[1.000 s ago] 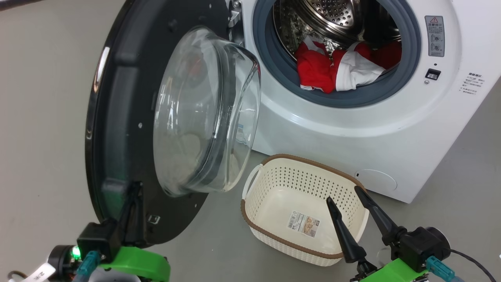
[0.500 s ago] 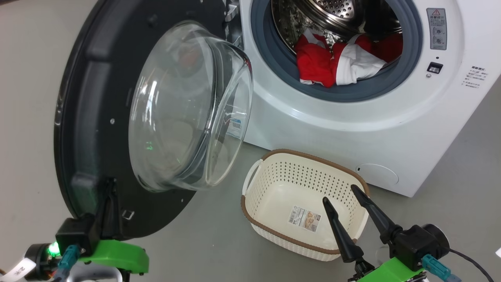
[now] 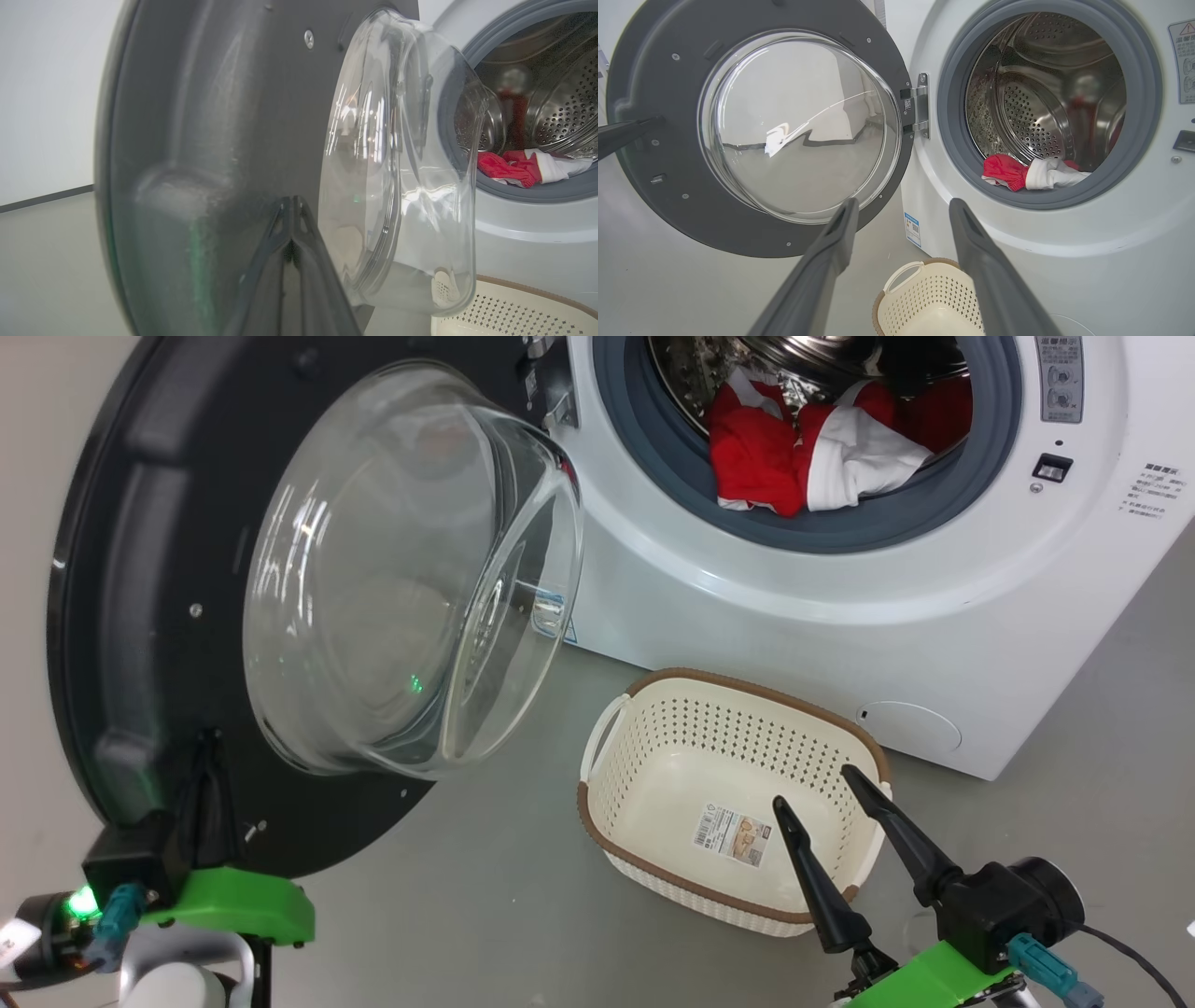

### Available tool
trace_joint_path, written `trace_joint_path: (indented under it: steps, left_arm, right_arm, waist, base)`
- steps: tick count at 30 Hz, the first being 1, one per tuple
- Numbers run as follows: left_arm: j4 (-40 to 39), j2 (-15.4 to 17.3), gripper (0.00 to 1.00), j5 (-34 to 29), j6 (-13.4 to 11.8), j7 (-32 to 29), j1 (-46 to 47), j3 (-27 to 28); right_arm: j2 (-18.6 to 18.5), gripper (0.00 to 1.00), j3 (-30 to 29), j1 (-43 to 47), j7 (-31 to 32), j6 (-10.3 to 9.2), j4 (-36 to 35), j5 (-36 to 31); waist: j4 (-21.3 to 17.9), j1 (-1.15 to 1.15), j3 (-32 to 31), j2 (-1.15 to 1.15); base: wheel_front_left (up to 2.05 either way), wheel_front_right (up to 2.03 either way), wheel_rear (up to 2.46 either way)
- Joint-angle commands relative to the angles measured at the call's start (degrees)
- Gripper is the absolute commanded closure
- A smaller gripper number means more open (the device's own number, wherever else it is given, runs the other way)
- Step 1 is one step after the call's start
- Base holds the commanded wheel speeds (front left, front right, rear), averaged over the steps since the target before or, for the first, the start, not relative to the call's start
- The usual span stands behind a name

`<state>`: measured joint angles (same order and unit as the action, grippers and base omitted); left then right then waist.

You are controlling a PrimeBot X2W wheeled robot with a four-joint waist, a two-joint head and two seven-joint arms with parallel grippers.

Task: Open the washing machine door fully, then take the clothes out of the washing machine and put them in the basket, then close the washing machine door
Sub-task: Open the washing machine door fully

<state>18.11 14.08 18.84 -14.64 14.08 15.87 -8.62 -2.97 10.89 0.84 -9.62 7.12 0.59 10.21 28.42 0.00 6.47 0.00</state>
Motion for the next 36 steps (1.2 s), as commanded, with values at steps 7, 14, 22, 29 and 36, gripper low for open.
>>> trace_joint_path:
  steps: [7, 14, 22, 29, 36]
  left_arm:
    - [2.6, 3.3, 1.00, 0.5, -0.2, 0.8, 4.6, 4.2]
    - [5.8, 3.9, 1.00, 0.6, 0.6, 0.9, 7.1, 5.7]
    - [7.6, 4.3, 1.00, -0.3, 1.1, 0.9, 8.6, 8.8]
    - [9.5, 4.3, 1.00, -1.5, 2.2, 0.9, 9.2, 11.5]
    - [11.7, 4.0, 1.00, -3.0, 3.3, 0.9, 9.9, 14.1]
  right_arm:
    - [0.1, 0.00, 1.0, -1.8, 0.9, 0.36, -2.6, -1.2]
    - [0.1, 0.00, 1.1, -2.0, 1.6, 0.36, -3.5, -2.0]
    - [0.1, 0.00, 1.1, -2.3, 2.2, 0.36, -3.9, -2.6]
    - [0.1, 0.00, 1.3, -2.8, 2.4, 0.36, -4.2, -2.8]
    - [0.1, 0.00, 1.3, -3.2, 2.6, 0.36, -4.5, -3.0]
  waist:
    - [-0.1, 0.00, 0.7, 0.00]
    - [-0.2, 0.00, 1.6, 0.00]
    - [-0.8, 0.00, 2.8, 0.00]
    - [-1.8, 0.00, 3.5, 0.00]
    - [-2.6, 0.00, 3.7, 0.00]
  base:
    - [0.00, 0.00, 0.00]
    - [0.00, 0.00, 0.00]
    - [0.00, 0.00, 0.00]
    - [0.00, 0.00, 0.00]
    - [0.00, 0.00, 0.00]
